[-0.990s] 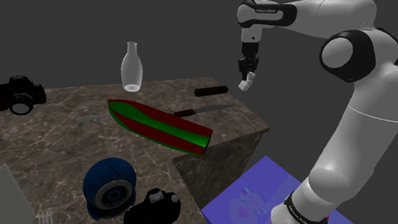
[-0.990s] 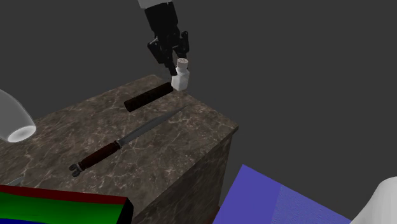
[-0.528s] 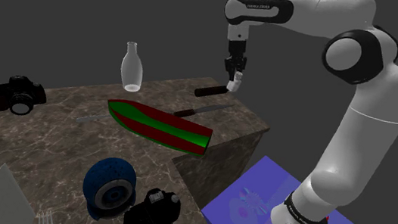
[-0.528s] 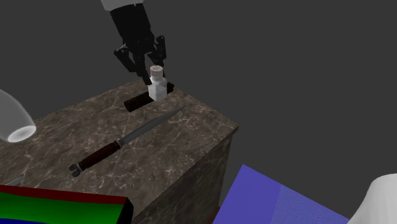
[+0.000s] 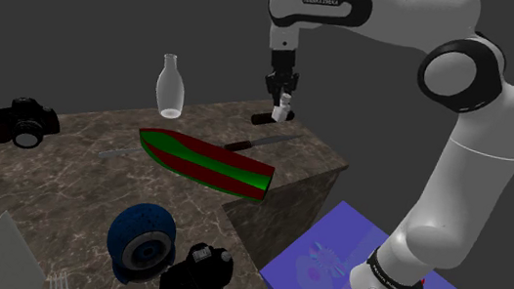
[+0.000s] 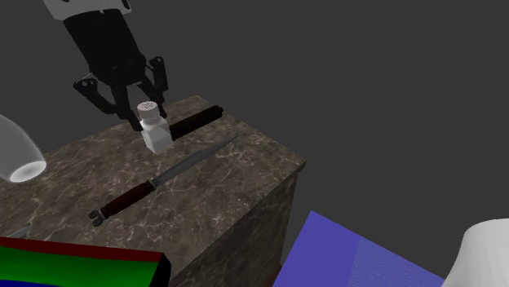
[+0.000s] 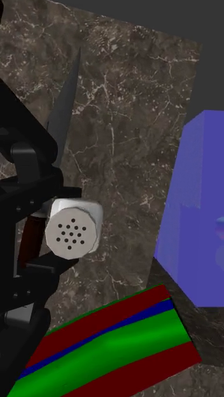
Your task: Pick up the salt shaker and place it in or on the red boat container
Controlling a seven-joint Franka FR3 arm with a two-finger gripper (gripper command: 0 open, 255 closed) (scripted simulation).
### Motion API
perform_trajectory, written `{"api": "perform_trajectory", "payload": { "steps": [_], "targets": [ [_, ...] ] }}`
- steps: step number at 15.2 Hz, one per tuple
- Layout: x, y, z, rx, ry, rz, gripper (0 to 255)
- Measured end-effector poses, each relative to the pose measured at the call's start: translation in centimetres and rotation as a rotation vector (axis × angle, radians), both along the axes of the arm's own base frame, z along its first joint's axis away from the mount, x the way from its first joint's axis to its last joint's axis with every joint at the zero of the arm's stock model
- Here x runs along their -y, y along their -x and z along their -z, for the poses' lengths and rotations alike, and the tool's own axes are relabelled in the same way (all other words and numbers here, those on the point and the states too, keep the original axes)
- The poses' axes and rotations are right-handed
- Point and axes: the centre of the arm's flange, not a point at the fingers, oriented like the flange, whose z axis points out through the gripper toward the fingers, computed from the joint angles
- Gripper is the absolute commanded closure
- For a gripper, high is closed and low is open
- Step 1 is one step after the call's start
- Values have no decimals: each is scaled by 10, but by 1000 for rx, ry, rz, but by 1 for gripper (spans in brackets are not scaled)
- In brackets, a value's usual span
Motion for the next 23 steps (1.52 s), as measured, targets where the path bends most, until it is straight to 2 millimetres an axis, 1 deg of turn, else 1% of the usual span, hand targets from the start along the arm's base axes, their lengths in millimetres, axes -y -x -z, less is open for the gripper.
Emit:
{"api": "perform_trajectory", "payload": {
  "steps": [1,3,4,5,6,12,13,15,18,20,21,23],
  "targets": [
    [-12,-5,-2,0,0,0,255],
    [-36,-7,-4,0,0,0,255],
    [-48,-11,-5,0,0,0,255],
    [-61,-10,-3,0,0,0,255],
    [-76,-12,-5,0,0,0,255],
    [-154,-27,-9,0,1,0,255],
    [-164,-29,-8,0,1,0,255],
    [-195,-32,-11,0,0,-1,255],
    [-235,-39,-9,0,0,0,255],
    [-260,-43,-14,0,0,0,255],
    [-267,-44,-12,0,0,0,255],
    [-273,-44,-4,-1,0,1,255]
  ]
}}
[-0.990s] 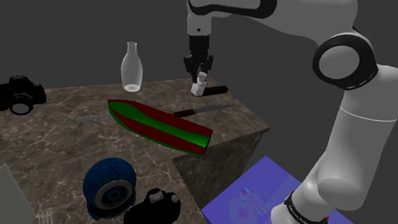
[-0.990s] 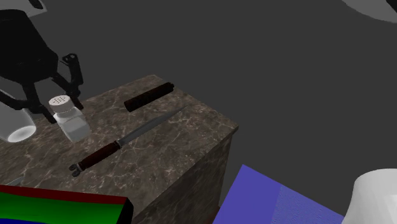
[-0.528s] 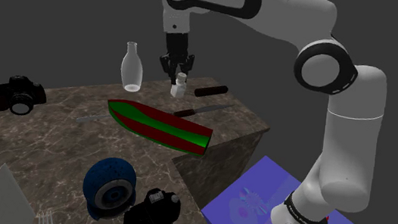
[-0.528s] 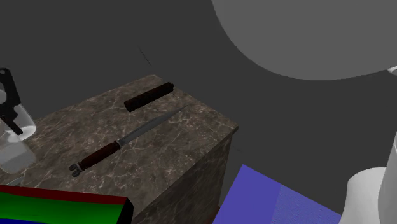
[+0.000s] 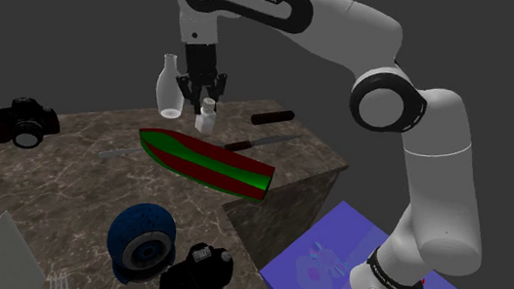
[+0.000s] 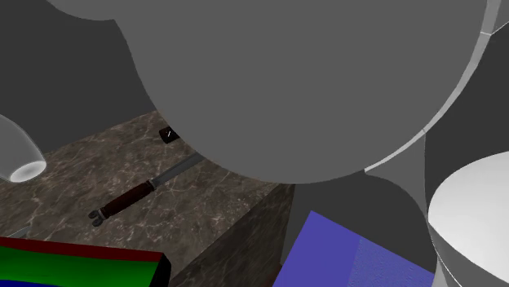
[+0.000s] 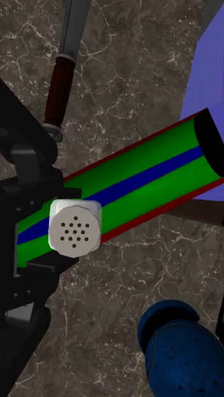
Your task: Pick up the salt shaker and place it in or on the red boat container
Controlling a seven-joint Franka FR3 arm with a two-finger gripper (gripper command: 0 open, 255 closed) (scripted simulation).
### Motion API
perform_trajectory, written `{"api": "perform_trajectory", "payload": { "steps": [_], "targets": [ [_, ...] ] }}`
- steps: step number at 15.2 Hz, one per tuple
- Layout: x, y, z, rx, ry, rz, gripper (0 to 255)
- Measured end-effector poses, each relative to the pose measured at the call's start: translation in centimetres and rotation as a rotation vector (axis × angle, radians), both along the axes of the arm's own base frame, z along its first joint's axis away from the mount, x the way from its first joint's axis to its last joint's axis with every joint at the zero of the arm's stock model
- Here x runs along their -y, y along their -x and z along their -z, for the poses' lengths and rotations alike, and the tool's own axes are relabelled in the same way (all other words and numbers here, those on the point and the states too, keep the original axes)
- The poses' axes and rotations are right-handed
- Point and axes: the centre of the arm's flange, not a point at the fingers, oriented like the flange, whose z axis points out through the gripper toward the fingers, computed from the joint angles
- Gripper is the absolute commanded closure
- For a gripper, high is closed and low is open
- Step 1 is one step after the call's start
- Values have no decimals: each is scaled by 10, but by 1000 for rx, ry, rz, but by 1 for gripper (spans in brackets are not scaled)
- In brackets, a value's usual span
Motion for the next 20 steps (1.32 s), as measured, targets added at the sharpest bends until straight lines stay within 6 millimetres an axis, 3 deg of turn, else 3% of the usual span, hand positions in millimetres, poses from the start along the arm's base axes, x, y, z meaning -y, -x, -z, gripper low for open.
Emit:
{"api": "perform_trajectory", "payload": {
  "steps": [14,20],
  "targets": [
    [0,-2,74,0,0,1,255],
    [0,-1,81,0,0,1,255]
  ]
}}
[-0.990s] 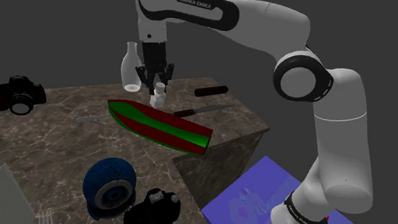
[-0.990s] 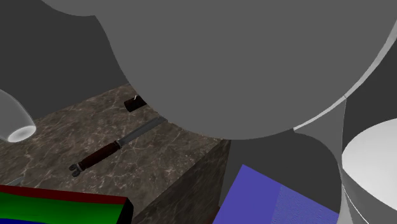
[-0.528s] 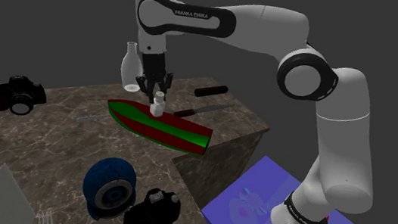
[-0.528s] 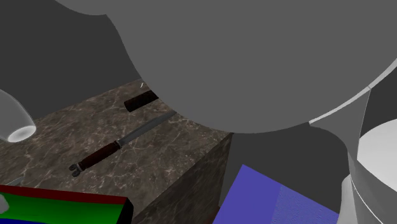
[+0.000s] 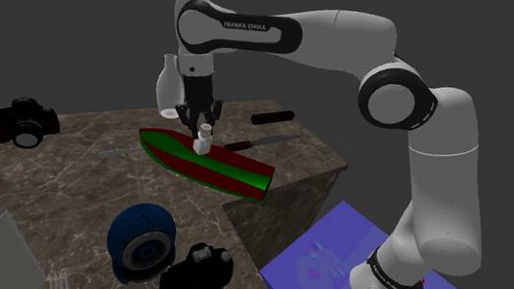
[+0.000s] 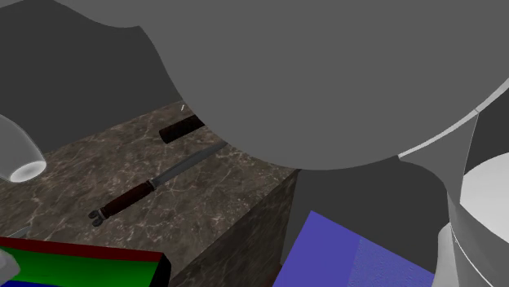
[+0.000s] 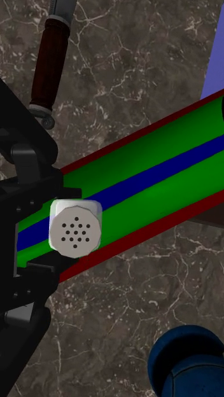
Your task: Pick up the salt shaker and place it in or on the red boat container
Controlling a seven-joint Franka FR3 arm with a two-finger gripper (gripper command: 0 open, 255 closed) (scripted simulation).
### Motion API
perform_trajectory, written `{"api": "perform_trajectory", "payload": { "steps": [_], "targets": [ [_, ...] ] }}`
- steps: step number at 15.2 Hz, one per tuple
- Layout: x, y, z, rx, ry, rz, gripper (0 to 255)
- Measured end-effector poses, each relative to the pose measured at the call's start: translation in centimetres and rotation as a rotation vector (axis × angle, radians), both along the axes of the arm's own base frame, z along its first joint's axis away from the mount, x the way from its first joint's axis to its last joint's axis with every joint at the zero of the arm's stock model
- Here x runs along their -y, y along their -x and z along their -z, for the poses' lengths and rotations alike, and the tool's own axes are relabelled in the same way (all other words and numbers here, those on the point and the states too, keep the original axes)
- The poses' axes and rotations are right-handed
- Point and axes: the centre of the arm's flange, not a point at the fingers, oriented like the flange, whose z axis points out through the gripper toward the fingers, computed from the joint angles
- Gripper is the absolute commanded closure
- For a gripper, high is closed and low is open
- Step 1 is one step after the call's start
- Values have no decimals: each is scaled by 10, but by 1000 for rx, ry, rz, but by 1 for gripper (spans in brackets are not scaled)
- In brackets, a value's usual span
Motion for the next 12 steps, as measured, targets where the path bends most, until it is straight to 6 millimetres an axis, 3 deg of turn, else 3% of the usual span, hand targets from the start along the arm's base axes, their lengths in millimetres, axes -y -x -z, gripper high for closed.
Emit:
{"api": "perform_trajectory", "payload": {
  "steps": [1,2,8,12],
  "targets": [
    [0,0,0,0,0,0,255],
    [0,0,0,0,0,0,0],
    [0,0,0,0,0,0,0],
    [0,-14,-38,2,-1,0,0]
  ]
}}
